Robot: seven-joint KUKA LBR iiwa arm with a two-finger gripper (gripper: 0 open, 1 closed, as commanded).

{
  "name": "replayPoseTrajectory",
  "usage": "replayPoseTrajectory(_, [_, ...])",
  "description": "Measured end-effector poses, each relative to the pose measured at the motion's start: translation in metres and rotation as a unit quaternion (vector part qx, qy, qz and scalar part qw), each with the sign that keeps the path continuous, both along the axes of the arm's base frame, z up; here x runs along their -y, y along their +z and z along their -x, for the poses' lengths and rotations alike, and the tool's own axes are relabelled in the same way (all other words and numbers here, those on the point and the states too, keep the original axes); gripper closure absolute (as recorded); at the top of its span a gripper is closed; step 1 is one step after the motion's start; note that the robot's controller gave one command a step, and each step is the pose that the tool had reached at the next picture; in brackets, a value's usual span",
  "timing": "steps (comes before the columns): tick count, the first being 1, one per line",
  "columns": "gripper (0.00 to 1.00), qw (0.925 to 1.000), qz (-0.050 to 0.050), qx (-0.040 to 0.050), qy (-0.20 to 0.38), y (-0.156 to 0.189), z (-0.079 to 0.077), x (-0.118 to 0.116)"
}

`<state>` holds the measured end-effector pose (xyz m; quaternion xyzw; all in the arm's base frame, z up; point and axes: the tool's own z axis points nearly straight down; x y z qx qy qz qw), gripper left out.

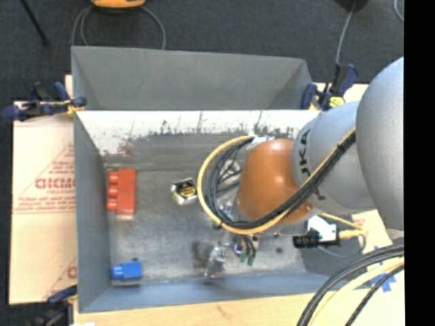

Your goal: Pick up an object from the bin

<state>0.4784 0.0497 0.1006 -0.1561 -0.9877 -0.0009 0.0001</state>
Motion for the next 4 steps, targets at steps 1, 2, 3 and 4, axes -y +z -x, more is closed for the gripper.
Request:
replayPoseTrajectory(1, [0.0, 0.9995, 0.0, -0.0015, -0.032, -0.001, 0.005, 0.007])
replayPoseTrajectory(2, [0.0, 0.9981, 0.0, 0.0019, -0.061, -0.028, -0.001, 0.001])
replayPoseTrajectory(3, [0.0, 0.9979, -0.002, 0.0028, -0.065, -0.027, 0.002, 0.022])
replayPoseTrajectory(4, [1.0, 0.9978, -0.001, 0.0048, -0.067, -0.026, 0.002, 0.023])
